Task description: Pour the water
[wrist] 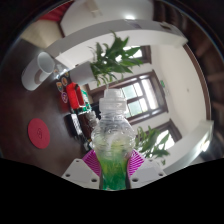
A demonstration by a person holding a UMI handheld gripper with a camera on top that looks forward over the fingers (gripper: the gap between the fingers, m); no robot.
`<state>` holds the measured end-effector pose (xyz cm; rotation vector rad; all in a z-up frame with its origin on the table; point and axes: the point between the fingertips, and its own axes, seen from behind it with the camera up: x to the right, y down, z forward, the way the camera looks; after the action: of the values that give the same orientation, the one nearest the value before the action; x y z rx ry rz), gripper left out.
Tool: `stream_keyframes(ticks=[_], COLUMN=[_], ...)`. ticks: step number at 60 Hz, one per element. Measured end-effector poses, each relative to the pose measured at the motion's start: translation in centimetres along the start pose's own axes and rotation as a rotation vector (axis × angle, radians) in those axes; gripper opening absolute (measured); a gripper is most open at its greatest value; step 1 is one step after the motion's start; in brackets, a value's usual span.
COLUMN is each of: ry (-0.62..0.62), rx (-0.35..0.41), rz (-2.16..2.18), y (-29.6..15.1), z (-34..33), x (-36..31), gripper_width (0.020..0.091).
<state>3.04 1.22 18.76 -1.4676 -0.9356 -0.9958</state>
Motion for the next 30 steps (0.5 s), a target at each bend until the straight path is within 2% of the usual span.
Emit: stream_keyframes(ticks=[13, 20, 30], ry=[0.083, 0.12, 0.235], rx=[0.122, 0.144, 0.183], rz=[-0.475, -0.675, -0.976], y=[-11.1, -14.4, -18.2], z=[1.4, 2.1, 2.7], x=[-2.5, -3.8, -4.1], gripper_width=[0.0295, 0.0297, 0.0297])
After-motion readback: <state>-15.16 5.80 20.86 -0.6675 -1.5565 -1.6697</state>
